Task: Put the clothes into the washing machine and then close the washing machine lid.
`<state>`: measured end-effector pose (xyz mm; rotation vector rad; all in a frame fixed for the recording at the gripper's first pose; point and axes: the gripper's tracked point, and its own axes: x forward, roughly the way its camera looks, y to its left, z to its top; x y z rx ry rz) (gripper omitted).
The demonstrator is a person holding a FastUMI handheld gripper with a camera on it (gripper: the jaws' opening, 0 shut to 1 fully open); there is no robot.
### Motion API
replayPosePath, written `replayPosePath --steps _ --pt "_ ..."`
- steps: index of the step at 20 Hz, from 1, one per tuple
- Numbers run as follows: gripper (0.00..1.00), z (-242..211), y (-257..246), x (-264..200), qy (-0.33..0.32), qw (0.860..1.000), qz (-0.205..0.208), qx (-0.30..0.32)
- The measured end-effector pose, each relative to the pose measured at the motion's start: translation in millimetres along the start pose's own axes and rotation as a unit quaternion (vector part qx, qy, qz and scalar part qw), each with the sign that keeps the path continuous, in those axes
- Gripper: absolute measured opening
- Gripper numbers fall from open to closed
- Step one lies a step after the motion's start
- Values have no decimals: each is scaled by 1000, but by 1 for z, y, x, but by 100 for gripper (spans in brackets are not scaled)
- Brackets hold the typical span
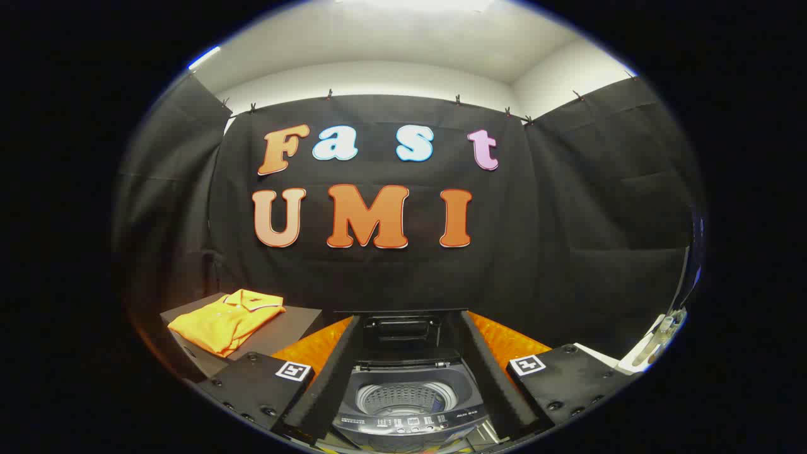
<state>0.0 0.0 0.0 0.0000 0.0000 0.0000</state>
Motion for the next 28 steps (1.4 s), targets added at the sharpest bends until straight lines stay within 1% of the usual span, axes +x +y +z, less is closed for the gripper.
replayPosePath --steps 2,8,17,24,28 --pt "99 2 10 4 -2 1000 11 13" --pt "99 16 13 8 -18 999 -22 14" --pt "99 13 47 6 -12 999 -37 2" --pt "99 15 69 5 -4 999 -34 -2" --pt "99 21 70 8 -14 999 -46 16"
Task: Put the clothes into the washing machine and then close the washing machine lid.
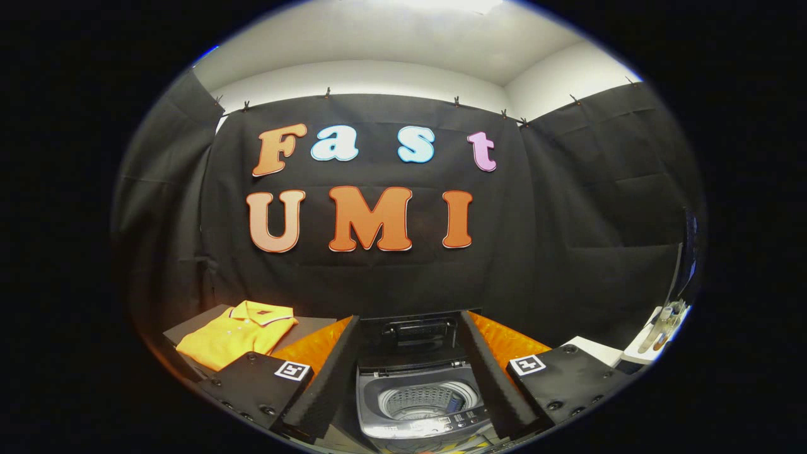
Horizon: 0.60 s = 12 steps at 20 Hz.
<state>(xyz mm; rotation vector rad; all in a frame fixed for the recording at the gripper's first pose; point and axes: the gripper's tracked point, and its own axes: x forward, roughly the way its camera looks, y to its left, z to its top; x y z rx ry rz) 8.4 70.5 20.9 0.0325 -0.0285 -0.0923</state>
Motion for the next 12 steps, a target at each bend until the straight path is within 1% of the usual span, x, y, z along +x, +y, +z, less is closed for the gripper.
replayPosePath --steps 2,3,7,12 --pt "99 3 6 3 -4 1000 4 30" --pt "98 2 8 4 -2 999 9 35" --pt "98 11 26 2 -4 999 28 17" --pt "98 29 98 8 -2 994 112 -5"
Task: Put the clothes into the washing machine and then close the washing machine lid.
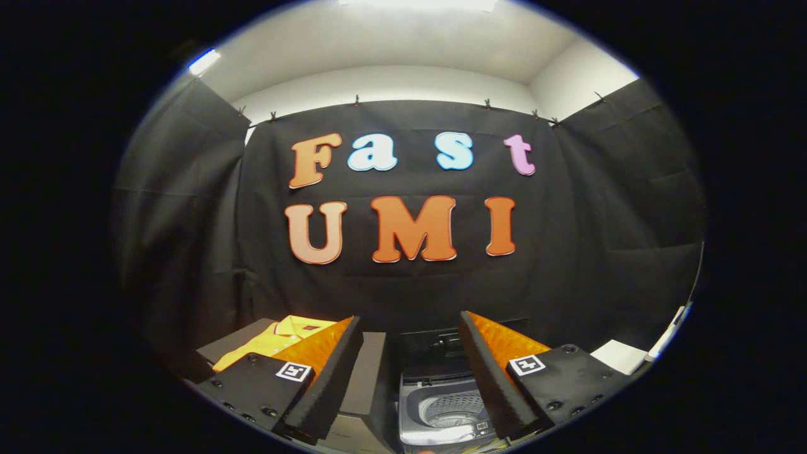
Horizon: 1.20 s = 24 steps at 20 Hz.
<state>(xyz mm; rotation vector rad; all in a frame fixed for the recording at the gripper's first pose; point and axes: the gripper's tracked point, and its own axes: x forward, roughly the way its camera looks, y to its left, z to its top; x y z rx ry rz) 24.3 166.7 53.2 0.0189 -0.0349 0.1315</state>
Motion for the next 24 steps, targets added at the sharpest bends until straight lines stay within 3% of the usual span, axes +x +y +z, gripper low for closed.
replayPosePath --steps 9,15,19,24 --pt "98 10 126 67 16 992 124 -12" --pt "99 -48 218 106 92 975 201 10" --pt "99 -105 244 127 155 968 197 26" --pt "99 -160 252 146 204 965 162 -12"
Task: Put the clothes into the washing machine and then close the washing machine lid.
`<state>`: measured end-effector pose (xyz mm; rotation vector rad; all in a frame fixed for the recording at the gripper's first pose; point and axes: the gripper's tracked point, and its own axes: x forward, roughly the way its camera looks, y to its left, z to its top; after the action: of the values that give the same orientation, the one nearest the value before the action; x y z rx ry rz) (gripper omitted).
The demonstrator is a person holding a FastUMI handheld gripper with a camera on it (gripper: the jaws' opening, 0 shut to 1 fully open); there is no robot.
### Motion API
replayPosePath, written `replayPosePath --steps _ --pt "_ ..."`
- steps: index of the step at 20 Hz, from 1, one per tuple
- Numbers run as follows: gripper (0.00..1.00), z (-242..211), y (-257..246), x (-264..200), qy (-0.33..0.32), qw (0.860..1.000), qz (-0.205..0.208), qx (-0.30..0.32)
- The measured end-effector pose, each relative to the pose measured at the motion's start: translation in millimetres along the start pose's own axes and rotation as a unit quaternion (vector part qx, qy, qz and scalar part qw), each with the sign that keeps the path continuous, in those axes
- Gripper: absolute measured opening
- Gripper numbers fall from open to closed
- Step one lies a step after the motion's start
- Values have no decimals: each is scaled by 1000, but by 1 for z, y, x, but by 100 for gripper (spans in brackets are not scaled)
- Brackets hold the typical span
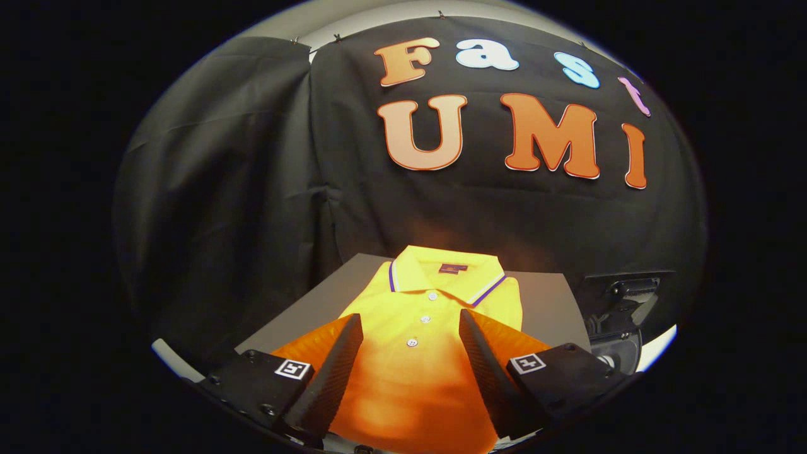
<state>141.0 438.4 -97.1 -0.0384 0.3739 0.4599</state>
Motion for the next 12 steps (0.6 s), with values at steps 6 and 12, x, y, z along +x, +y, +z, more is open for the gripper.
replayPosePath --steps 6,12 --pt "99 -36 -5 21 54 998 -30 -19" --pt "95 -40 -3 23 92 996 3 -2"
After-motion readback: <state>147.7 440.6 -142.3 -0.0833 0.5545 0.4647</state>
